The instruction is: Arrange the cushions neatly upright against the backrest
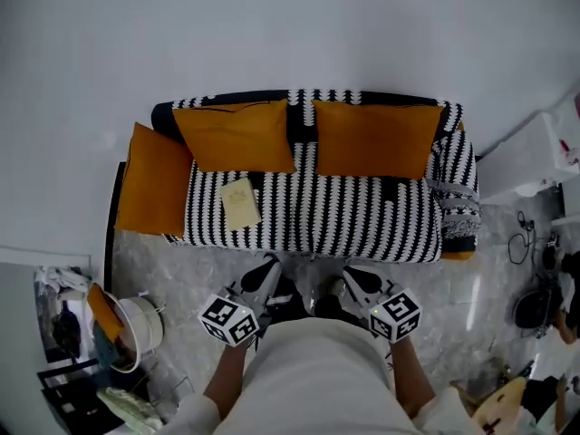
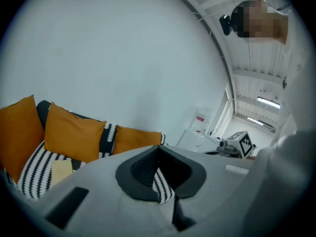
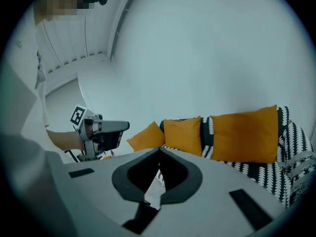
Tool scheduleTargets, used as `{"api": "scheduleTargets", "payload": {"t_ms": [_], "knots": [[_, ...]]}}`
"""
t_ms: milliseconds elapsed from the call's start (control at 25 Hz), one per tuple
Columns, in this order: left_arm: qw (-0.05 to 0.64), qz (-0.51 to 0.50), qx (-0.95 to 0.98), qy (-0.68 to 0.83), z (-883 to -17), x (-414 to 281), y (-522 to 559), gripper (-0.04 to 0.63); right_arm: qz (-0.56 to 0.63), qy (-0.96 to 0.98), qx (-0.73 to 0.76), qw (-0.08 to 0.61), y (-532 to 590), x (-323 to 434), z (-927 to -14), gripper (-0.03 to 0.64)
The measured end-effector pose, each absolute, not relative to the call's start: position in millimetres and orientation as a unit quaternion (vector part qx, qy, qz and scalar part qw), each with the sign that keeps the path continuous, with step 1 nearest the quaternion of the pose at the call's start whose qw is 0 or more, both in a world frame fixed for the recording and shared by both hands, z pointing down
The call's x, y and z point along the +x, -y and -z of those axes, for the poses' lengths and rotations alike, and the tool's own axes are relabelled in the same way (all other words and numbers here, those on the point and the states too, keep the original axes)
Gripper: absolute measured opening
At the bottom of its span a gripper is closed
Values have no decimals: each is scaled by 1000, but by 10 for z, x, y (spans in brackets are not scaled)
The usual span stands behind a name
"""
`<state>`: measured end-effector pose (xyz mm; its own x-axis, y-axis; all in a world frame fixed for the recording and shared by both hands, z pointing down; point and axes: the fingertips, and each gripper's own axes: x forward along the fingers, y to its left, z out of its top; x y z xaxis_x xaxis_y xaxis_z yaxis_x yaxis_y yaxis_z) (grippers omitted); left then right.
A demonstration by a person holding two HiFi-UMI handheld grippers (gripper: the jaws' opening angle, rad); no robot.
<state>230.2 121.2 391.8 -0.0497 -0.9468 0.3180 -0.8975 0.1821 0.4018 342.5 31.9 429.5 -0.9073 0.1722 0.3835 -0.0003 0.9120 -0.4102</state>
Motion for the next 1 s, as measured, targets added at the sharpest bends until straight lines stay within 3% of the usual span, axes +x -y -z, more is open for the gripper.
{"api": "scheduleTargets", "payload": {"t_ms": [320,1000], "knots": [[240,45,647,722,-3728,2471,-1412,11,-219,961,-42,165,-480,3448,-4019,9],[247,46,676,692,-3715,2735,-1501,12,-182,971,-50,148,-754,3536,-3805,9]]}}
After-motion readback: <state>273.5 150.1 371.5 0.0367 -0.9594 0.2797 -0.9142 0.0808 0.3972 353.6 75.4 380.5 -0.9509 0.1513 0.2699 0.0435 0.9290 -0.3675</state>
